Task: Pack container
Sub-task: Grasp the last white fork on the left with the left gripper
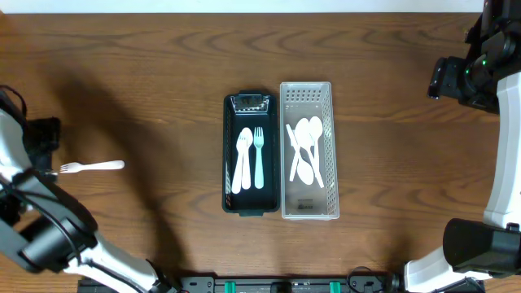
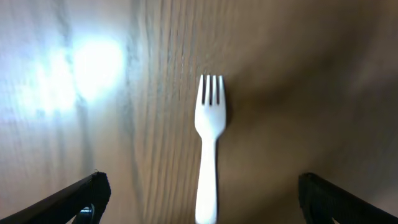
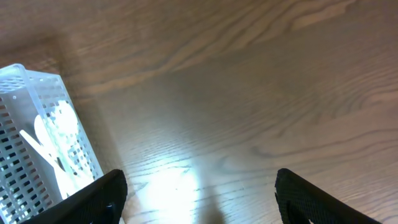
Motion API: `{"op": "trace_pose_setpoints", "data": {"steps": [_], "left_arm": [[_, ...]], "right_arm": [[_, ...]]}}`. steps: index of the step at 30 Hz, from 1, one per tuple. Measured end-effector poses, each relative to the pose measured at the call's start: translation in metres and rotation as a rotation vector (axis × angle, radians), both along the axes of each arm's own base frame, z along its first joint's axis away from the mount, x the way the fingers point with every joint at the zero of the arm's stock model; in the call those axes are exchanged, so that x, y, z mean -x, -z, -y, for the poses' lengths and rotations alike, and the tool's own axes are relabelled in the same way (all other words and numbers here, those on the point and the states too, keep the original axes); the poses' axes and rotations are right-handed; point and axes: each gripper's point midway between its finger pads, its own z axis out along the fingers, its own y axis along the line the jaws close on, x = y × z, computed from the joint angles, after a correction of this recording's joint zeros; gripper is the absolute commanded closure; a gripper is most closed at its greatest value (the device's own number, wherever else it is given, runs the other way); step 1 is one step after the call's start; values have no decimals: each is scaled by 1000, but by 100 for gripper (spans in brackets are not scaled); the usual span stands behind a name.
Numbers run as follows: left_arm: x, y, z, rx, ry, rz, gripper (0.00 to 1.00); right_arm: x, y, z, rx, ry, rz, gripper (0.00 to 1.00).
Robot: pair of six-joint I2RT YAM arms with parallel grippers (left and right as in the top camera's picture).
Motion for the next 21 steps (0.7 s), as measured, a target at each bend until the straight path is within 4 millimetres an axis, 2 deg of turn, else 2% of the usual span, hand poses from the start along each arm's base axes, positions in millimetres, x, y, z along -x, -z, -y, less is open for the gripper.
{"op": "trace_pose_setpoints", "data": {"steps": [3, 7, 21], "left_arm": [[0, 29, 2, 53, -16, -42, 2], [2, 52, 7, 101, -59, -79, 2], [-3, 67, 3, 100, -169, -70, 2]], "right_arm": [[1, 0, 0, -1, 1, -4, 20], [5, 2, -1, -6, 10, -20, 20], [17, 5, -2, -17, 29, -66, 21]]}}
